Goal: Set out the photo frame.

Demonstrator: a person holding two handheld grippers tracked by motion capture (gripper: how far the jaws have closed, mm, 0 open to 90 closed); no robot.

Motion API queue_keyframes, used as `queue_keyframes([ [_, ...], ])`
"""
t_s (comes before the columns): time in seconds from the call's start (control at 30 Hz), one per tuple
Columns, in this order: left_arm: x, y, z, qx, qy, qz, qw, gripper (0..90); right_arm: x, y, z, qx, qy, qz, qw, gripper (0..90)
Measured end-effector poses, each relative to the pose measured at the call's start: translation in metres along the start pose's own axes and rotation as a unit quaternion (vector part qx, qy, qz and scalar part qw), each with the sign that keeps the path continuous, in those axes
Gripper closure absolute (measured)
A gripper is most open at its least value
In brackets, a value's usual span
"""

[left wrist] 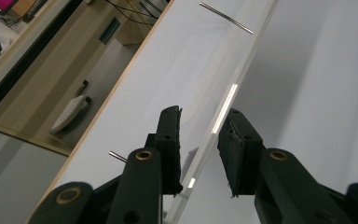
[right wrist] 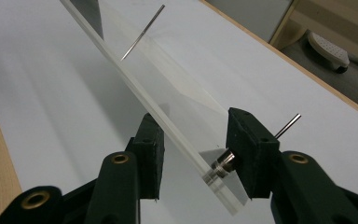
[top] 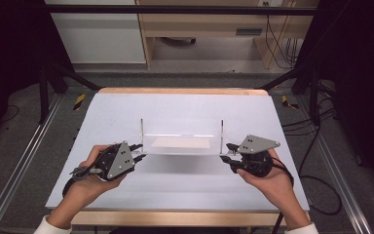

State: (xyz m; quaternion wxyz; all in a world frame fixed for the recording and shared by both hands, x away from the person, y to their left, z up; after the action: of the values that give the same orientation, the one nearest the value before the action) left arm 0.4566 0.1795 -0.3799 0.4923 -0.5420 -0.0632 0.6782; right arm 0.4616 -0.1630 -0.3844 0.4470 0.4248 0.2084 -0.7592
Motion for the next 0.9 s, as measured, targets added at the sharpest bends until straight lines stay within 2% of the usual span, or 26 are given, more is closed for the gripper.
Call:
queue_keyframes([
  [0.27,-0.004,-0.007,-0.002,0.011,-0.007,0.004,0.9999,69.1,-0.001,0.002,0.0,0.007,0.015,0.011,0.9998,56.5],
  [0.37,-0.005,-0.011,-0.003,0.016,-0.01,0.004,0.9998,69.2,-0.001,0.002,0.0,0.012,0.028,0.012,0.9995,52.2],
  [0.43,-0.006,-0.012,-0.003,0.018,-0.01,0.003,0.9998,69.3,0.001,0.003,-0.002,0.015,0.032,0.021,0.9992,48.1],
  [0.53,-0.007,-0.016,-0.004,0.022,-0.011,0.004,0.9997,69.4,0.004,0.005,-0.005,0.03,0.03,0.035,0.9985,43.3],
  [0.67,-0.011,-0.023,-0.007,0.03,-0.013,0.005,0.9995,69.5,0.007,0.011,-0.009,0.048,0.037,0.038,0.9974,40.4],
  [0.77,-0.013,-0.029,-0.009,0.036,-0.016,0.008,0.9992,69.5,0.006,0.018,-0.01,0.062,0.054,0.04,0.9958,45.4],
  [0.9,-0.017,-0.038,-0.013,0.042,-0.017,0.012,0.9989,69.1,0.005,0.025,-0.011,0.061,0.077,0.037,0.9944,50.2],
])
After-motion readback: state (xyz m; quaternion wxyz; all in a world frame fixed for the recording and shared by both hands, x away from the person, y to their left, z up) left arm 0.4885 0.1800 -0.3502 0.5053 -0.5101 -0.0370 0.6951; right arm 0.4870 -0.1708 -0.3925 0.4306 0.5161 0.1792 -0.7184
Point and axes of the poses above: each handheld gripper's, and its own axes: z roughly backward along the jaws, x roughly out of its underside, y roughly to its right, the point moved 4 cm from there along -z, roughly forward along the jaws, and after that the axes turned 11 degrees about -x, right-handed, at the moved point
